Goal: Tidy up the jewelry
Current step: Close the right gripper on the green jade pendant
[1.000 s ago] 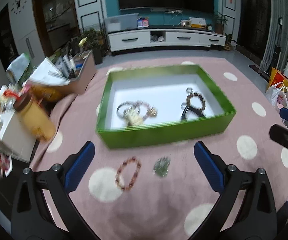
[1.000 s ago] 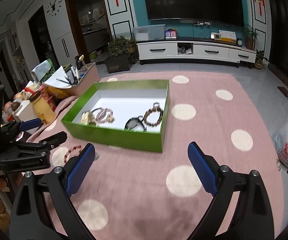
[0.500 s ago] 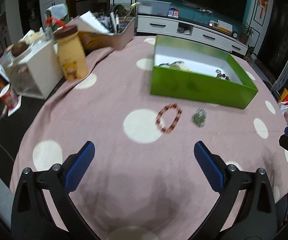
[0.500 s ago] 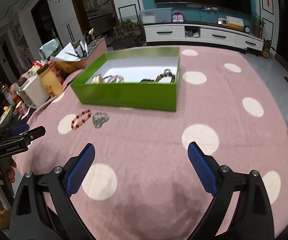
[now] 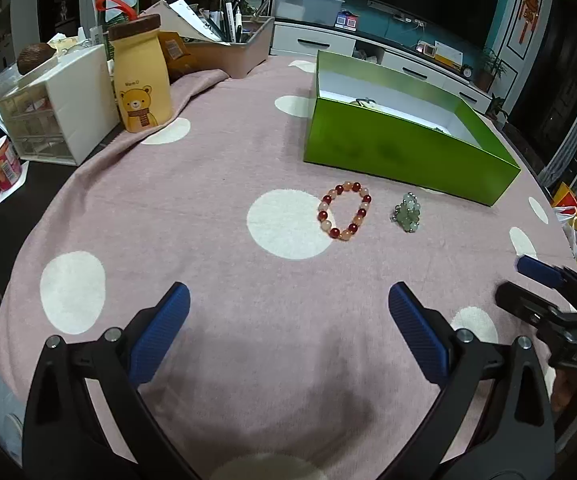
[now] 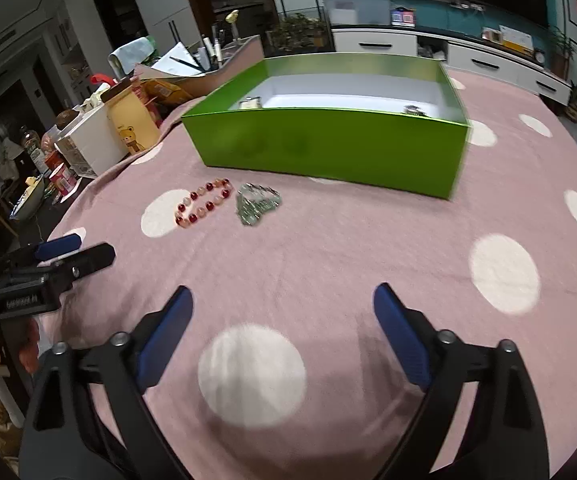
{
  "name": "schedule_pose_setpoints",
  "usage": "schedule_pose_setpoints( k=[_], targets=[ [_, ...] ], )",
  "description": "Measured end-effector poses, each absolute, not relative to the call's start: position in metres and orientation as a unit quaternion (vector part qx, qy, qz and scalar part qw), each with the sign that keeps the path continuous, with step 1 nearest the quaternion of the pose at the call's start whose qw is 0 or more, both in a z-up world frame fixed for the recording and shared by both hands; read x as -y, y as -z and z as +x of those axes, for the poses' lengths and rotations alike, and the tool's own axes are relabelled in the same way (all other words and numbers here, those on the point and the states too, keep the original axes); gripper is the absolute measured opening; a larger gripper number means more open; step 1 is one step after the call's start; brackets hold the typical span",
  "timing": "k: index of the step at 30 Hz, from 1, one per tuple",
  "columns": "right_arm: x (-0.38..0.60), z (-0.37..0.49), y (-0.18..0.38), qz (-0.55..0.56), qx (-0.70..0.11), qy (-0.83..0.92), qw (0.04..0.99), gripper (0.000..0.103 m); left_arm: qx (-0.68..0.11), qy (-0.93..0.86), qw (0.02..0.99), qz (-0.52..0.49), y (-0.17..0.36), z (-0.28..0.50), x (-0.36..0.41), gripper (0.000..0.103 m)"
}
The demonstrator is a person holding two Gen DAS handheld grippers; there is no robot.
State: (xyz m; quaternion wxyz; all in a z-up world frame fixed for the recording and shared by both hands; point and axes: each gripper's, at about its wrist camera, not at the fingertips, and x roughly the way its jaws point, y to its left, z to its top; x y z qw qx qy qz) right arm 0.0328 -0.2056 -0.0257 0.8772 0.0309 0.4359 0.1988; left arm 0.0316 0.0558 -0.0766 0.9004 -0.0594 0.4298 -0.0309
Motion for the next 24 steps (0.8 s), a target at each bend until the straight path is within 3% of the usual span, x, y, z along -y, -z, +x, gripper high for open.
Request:
schedule_pose_setpoints(
  k=[14, 16, 22, 23, 24],
  targets=[
    [0.141, 0.104, 0.051, -0.043, -0.447, -0.227, 0.864, 0.042, -0.429, 0.045, 0.9, -0.062, 0.083, 0.053, -0.059, 0.096],
    [0.135, 0.11, 0.053, -0.062, -0.442, -0.222, 0.867, 0.032, -0.429, 0.049, 0.9, -0.062, 0.084, 0.056, -0.058, 0.095],
    [0.142, 0.115, 0.053, -0.064, -0.44, -0.211, 0.871, 0.023, -0.43, 0.067, 0.898, -0.066, 0.086, 0.071, -0.049, 0.081],
    [0.147, 0.115, 0.053, -0.053, -0.438, -0.211, 0.872, 0.012, -0.431, 0.069, 0.897, -0.067, 0.086, 0.073, -0.048, 0.079],
    [0.151, 0.113, 0.05, -0.045, -0.434, -0.211, 0.875, 0.009, -0.431, 0.072, 0.897, -0.068, 0.087, 0.077, -0.046, 0.076]
  ],
)
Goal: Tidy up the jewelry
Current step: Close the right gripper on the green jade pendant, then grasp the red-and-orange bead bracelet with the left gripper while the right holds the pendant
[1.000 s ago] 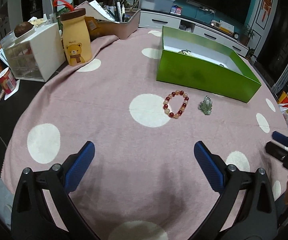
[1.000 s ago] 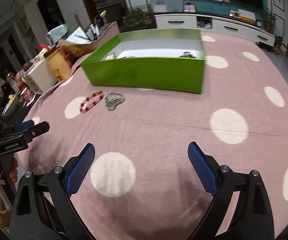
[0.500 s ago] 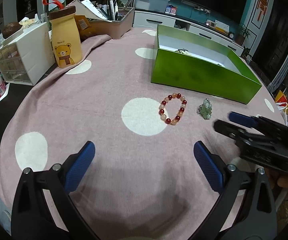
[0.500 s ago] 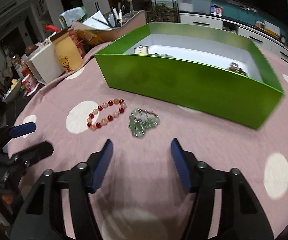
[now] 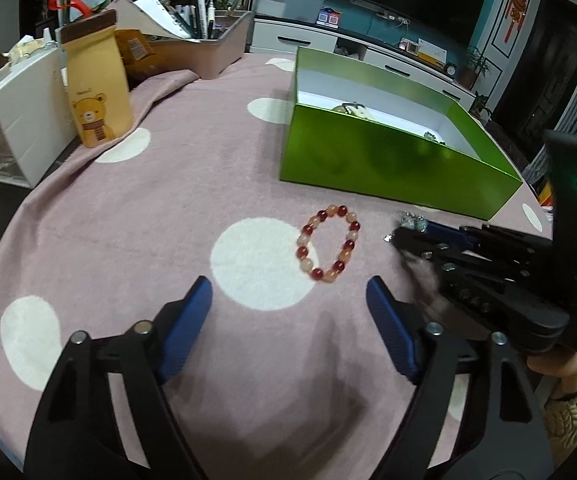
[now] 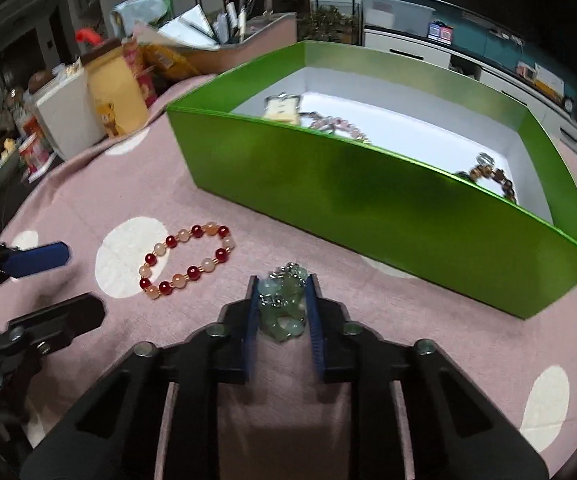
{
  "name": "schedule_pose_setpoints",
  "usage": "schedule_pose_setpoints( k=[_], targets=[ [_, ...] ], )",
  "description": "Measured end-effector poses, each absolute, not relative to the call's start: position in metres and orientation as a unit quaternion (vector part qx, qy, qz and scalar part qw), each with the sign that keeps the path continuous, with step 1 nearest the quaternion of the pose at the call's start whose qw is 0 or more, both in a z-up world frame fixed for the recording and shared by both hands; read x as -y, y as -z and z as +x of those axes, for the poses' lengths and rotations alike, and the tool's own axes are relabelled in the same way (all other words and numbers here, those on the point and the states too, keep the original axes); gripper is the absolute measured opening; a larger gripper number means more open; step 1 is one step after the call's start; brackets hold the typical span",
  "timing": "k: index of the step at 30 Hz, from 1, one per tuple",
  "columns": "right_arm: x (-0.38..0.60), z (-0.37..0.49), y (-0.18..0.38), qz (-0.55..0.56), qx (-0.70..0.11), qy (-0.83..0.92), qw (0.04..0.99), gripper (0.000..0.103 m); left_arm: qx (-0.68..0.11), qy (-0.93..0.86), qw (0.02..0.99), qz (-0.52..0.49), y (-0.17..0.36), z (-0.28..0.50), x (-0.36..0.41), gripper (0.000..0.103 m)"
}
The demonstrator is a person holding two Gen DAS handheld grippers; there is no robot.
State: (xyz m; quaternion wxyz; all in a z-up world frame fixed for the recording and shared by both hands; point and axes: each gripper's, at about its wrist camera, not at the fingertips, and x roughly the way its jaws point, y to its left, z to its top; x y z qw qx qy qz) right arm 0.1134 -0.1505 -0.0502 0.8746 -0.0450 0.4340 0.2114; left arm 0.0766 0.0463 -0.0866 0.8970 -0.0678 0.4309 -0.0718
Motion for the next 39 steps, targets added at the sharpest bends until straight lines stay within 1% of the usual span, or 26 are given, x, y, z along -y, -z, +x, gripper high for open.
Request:
schedule_pose_setpoints(
  k=[3, 5, 6, 7, 9, 10, 13, 15, 17, 19, 22, 24, 26, 29, 33, 39],
  targets=[
    [0.167, 0.11, 0.046, -0.02, -0.429, -0.205, 0.879, 0.007, -0.435, 0.077, 0.894, -0.074, 0.089, 0.085, -0.042, 0.069],
    [0.179, 0.105, 0.044, -0.009, -0.427, -0.2, 0.882, 0.007, -0.436, 0.076, 0.893, -0.074, 0.091, 0.091, -0.039, 0.068],
    [0.184, 0.102, 0.043, -0.004, -0.426, -0.199, 0.883, 0.007, -0.437, 0.076, 0.893, -0.074, 0.092, 0.093, -0.038, 0.065],
    [0.187, 0.099, 0.042, 0.0, -0.424, -0.197, 0.884, 0.007, -0.438, 0.074, 0.893, -0.072, 0.093, 0.097, -0.035, 0.061],
    [0.195, 0.093, 0.039, 0.011, -0.42, -0.195, 0.886, 0.007, -0.44, 0.072, 0.893, -0.067, 0.096, 0.102, -0.033, 0.057],
    [0.2, 0.09, 0.037, 0.018, -0.419, -0.195, 0.887, 0.007, -0.441, 0.069, 0.893, -0.065, 0.097, 0.105, -0.032, 0.052],
    [0.21, 0.083, 0.035, 0.034, -0.416, -0.194, 0.888, 0.007, -0.447, 0.062, 0.89, -0.065, 0.103, 0.111, -0.03, 0.043],
    [0.215, 0.079, 0.034, 0.042, -0.414, -0.194, 0.888, 0.007, -0.443, 0.058, 0.893, -0.06, 0.103, 0.113, -0.029, 0.042],
    [0.218, 0.076, 0.033, 0.045, -0.414, -0.194, 0.888, 0.007, -0.442, 0.055, 0.894, -0.057, 0.104, 0.114, -0.03, 0.037],
    [0.219, 0.075, 0.032, 0.048, -0.413, -0.194, 0.889, 0.007, -0.441, 0.053, 0.894, -0.049, 0.104, 0.115, -0.029, 0.026],
    [0.221, 0.072, 0.031, 0.051, -0.41, -0.191, 0.89, 0.007, -0.441, 0.049, 0.896, -0.029, 0.104, 0.115, -0.026, 0.017],
    [0.224, 0.07, 0.03, 0.051, -0.409, -0.189, 0.891, 0.007, -0.438, 0.048, 0.897, -0.008, 0.105, 0.114, -0.021, 0.015],
    [0.224, 0.069, 0.03, 0.051, -0.409, -0.188, 0.892, 0.007, -0.432, 0.05, 0.9, 0.019, 0.106, 0.112, -0.014, 0.009],
    [0.225, 0.066, 0.027, 0.052, -0.408, -0.185, 0.893, 0.007, -0.43, 0.055, 0.901, 0.035, 0.106, 0.11, -0.008, 0.007],
    [0.229, 0.062, 0.024, 0.052, -0.404, -0.183, 0.895, 0.007, -0.441, 0.066, 0.895, 0.006, 0.103, 0.11, -0.013, 0.007],
    [0.236, 0.056, 0.015, 0.061, -0.395, -0.179, 0.899, 0.007, -0.433, 0.086, 0.897, -0.033, 0.086, 0.103, -0.016, 0.007]
  ],
)
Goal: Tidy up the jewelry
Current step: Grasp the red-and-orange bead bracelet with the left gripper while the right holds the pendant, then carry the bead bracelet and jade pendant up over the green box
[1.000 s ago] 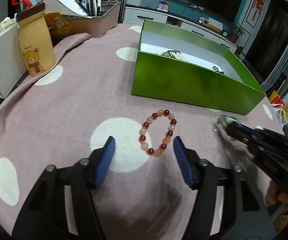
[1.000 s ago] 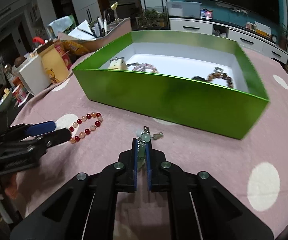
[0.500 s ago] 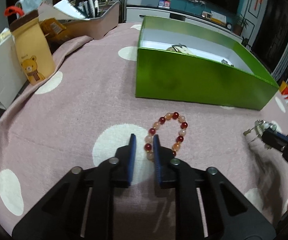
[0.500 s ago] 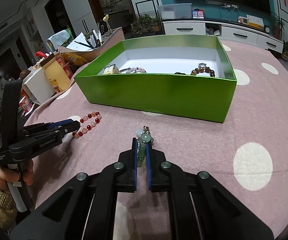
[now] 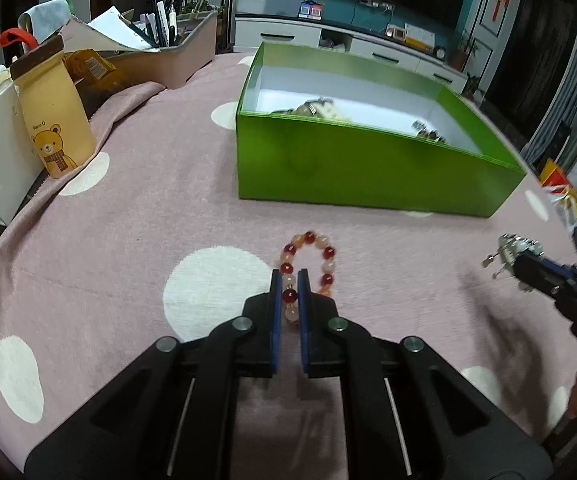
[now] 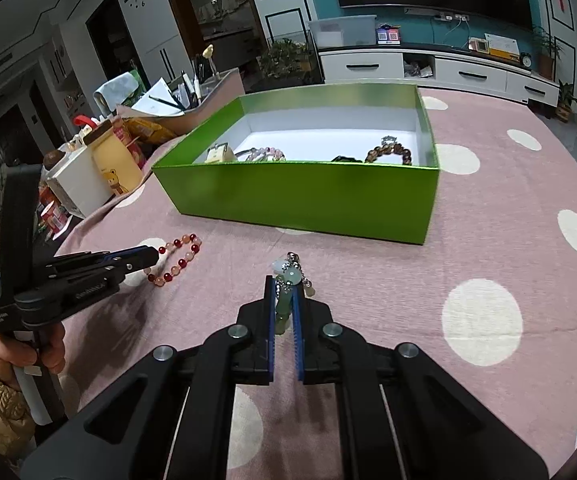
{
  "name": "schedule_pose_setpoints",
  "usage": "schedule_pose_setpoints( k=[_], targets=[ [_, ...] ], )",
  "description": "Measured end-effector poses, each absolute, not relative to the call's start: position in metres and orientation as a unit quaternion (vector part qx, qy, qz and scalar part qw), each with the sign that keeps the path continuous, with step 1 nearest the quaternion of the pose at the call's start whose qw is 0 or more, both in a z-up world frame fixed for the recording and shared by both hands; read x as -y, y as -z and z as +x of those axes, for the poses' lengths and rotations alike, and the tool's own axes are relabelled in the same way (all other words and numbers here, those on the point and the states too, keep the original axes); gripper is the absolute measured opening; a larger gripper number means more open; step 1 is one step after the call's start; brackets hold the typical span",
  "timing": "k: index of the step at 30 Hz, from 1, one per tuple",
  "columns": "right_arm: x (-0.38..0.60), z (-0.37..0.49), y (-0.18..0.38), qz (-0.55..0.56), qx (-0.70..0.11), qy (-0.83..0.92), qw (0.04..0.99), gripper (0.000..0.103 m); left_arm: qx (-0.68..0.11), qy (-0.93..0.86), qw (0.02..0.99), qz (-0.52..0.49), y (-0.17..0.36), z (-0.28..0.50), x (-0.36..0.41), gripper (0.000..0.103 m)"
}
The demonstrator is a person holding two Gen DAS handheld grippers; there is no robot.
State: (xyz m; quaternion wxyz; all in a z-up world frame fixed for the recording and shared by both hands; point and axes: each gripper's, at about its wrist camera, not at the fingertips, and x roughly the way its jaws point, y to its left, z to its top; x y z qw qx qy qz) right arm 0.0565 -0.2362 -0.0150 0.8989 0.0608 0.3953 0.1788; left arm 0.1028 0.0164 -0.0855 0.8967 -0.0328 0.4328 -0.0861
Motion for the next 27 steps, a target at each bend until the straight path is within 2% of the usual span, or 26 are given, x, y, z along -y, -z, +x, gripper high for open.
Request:
schedule_pose_setpoints(
  k=[27],
  targets=[
    [0.283, 0.018, -0.037, 0.103, -0.328, -0.166, 0.924, 0.007, -0.368, 0.148, 0.917, -0.049, -0.005, 0.068, 0.01, 0.007]
  ],
)
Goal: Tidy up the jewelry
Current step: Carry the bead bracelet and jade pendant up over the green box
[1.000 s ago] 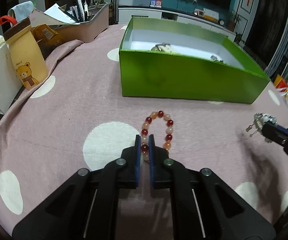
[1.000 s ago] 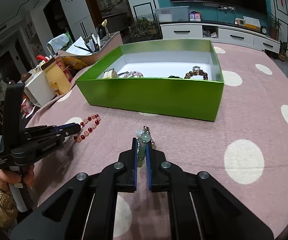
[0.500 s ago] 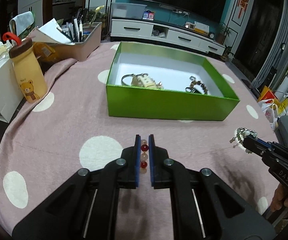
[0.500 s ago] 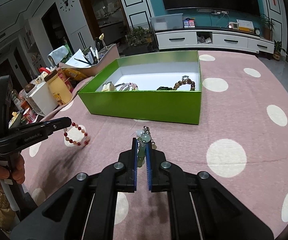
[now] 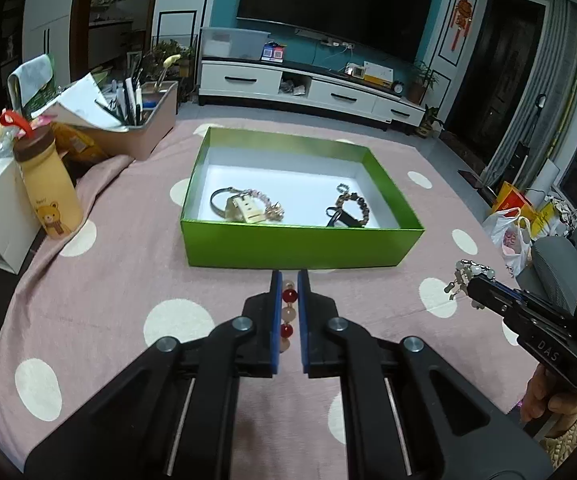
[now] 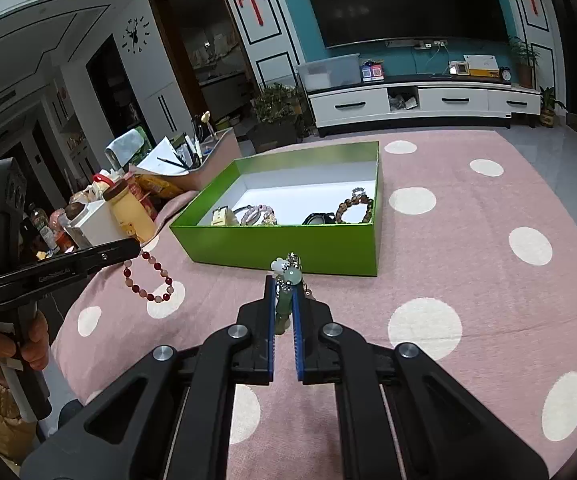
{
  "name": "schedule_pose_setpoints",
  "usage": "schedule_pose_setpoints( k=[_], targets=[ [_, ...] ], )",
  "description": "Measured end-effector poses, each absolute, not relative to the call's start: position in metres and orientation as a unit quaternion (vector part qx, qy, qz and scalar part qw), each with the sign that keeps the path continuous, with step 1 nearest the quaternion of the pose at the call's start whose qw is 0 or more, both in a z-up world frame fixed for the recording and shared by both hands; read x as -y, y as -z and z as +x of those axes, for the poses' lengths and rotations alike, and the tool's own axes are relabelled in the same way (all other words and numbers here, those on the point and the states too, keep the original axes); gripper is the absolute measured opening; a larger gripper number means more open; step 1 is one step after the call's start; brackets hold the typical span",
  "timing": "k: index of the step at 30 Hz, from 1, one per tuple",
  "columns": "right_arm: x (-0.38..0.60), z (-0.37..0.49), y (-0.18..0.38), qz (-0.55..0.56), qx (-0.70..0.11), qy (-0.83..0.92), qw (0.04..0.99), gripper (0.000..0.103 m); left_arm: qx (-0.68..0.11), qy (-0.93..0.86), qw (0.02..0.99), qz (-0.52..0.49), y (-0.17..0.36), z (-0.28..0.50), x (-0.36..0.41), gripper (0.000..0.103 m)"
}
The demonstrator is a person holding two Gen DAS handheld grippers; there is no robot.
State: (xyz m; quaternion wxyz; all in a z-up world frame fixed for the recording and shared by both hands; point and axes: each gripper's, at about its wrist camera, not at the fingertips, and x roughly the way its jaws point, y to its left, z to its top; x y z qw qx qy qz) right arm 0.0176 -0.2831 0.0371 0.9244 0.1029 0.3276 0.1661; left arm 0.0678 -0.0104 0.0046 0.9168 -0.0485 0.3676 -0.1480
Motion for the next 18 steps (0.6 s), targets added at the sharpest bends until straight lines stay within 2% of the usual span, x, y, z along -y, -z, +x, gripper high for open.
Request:
schedule_pose_setpoints(
  k=[18],
  targets=[
    [0.284, 0.017, -0.043, 0.111, -0.312, -0.166, 0.929, 0.007, -0.359, 0.161, 0.919, -0.032, -0.017, 0.067, 0.026, 0.007]
  ],
)
